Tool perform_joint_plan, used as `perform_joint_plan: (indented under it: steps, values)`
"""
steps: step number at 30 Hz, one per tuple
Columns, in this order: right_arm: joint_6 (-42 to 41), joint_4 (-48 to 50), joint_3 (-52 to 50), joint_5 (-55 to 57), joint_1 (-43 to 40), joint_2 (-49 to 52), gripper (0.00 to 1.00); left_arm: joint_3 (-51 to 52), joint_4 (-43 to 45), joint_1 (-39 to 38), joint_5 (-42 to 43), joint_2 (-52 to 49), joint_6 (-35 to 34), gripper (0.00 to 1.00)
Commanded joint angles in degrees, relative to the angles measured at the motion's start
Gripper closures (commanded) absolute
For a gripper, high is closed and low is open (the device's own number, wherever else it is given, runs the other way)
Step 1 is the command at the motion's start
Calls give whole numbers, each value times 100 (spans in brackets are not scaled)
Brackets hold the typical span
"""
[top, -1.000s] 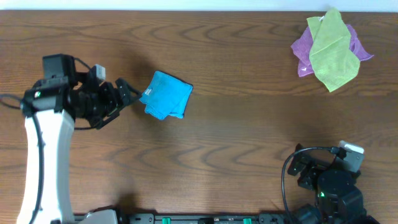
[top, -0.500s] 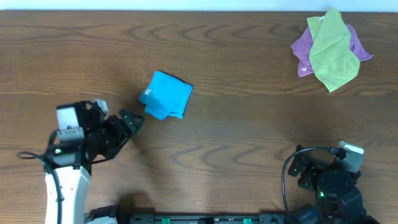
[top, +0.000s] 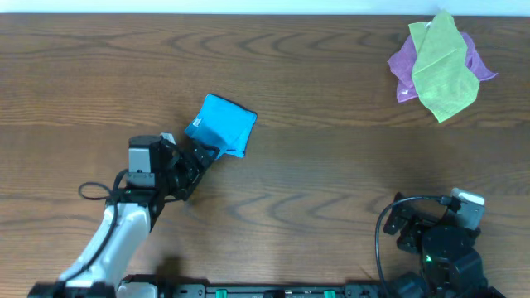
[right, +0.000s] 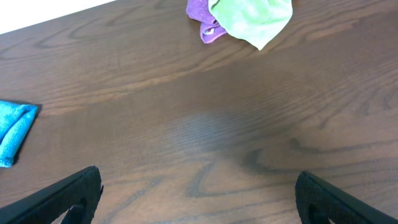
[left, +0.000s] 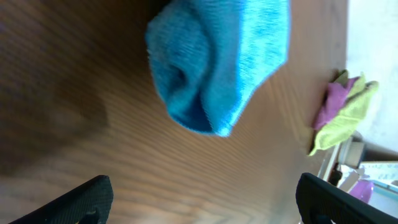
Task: Fold the cloth
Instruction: 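Grasp the folded blue cloth's edge with the left gripper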
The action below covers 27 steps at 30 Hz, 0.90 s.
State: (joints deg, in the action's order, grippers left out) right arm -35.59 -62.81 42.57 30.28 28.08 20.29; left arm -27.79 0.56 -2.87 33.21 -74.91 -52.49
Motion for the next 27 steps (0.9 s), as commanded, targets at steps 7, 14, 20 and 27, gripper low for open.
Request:
perform_joint_plan:
  steps: [7, 14, 20, 27]
  values:
    - [-79, -2, -22, 79, -4, -15, 1, 4, 866, -17, -577, -955, -63, 4]
    - [-79, -2, -22, 79, -4, -15, 1, 4, 1600, -17, -778, -1475, -66, 5]
    - [-79, -2, -22, 79, -4, -15, 1, 0, 2221, -17, -822, -2017, -70, 4]
    - [-79, -2, -22, 79, -4, -15, 1, -13, 2855, -20, -815, -2529, -199, 4]
